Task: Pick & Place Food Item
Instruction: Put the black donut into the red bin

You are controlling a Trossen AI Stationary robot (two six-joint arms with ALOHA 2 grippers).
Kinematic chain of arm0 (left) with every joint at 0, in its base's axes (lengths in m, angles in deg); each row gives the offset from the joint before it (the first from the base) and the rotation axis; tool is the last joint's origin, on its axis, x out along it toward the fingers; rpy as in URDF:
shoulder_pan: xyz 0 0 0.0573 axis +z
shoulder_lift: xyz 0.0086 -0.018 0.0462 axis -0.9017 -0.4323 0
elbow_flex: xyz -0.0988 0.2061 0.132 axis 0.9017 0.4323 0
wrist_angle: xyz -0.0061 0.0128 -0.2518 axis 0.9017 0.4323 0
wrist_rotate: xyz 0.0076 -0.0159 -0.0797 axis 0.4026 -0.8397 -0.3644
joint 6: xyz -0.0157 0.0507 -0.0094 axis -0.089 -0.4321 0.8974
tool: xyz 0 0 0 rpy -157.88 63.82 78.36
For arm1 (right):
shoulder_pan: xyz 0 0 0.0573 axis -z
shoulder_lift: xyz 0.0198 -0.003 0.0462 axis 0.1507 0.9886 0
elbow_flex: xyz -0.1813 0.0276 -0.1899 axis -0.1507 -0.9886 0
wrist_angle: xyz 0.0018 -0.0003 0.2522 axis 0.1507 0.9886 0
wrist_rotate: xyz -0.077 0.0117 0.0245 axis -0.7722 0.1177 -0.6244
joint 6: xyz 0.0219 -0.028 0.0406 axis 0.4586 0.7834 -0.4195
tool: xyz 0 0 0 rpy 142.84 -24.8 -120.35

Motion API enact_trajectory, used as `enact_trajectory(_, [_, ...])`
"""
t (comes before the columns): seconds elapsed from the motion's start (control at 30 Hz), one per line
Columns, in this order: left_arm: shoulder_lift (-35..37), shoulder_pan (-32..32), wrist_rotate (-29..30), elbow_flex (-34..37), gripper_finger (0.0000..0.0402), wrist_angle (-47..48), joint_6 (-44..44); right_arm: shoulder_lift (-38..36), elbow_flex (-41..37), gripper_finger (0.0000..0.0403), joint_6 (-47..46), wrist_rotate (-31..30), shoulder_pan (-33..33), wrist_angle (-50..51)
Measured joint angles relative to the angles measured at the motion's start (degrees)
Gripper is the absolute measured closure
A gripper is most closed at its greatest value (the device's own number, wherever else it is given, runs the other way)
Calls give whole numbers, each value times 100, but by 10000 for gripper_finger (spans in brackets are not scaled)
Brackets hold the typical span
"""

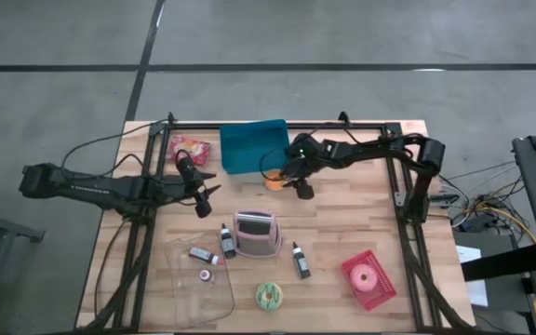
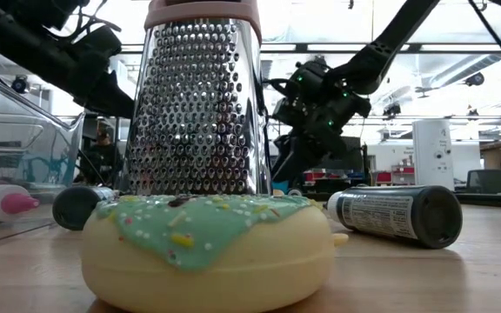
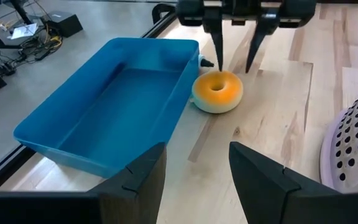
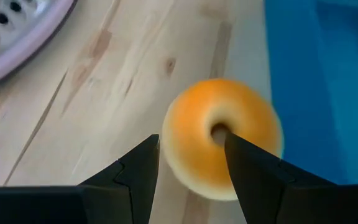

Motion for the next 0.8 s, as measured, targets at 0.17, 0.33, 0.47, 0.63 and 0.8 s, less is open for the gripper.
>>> enact_trajectory(0.17, [11,0,-39,0,225,5,-1,263,278,225,92,0,0,286])
enact_trajectory(0.33, [15,0,-76,0,225,3,-1,470,453,225,147,6,-5,500])
enact_trajectory(0.47, [15,0,-84,0,225,1,-3,649,579,225,164,22,-15,504])
enact_trajectory(0.63, [15,0,-87,0,225,1,-6,719,657,225,88,16,-23,528])
enact_trajectory(0.8, [15,0,-108,1,225,-41,-28,686,621,238,-12,-155,-92,551])
